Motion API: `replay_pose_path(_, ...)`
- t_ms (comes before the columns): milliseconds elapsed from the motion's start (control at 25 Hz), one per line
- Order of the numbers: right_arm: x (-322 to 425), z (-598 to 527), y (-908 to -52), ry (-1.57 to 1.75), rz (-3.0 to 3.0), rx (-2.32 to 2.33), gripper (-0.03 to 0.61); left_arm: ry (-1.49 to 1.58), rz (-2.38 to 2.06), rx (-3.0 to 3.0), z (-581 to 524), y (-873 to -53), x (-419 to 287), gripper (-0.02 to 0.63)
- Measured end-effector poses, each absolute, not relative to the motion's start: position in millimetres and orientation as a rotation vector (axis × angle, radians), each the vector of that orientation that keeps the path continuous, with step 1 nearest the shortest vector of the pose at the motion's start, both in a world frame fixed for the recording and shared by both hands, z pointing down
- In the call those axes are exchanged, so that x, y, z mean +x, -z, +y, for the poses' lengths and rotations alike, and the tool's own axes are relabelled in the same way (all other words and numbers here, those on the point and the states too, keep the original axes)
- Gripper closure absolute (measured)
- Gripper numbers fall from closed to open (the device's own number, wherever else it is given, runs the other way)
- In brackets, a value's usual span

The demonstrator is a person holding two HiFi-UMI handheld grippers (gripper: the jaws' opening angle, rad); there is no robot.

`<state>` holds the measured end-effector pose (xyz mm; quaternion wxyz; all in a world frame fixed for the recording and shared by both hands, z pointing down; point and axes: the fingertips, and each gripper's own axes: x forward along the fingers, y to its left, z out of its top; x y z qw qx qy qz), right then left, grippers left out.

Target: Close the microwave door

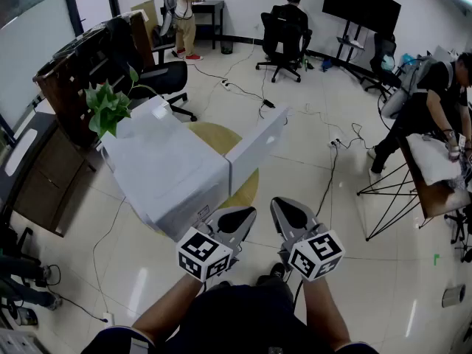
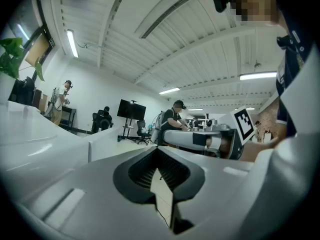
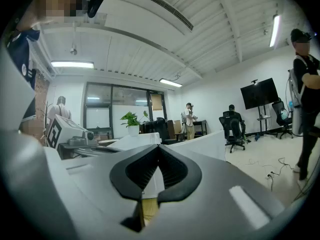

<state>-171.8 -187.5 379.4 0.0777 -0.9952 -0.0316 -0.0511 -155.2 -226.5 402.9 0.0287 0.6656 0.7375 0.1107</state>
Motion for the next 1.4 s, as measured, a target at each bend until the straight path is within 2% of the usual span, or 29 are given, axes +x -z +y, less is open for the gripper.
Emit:
replay_pose_path(480,-175.5,-135.6,-381.6,0.159,-0.075,-2.98,0.577,-0.34,2.263,2.09,-178.7,-404.7,-156.4,0.601)
replay_pose_path(1400,-155.3,50.0,-387.8,0.164,0.164,-2.996,0.577,-0.334,2.111,2.314,-0.3,-410.2,-138.6,0.601)
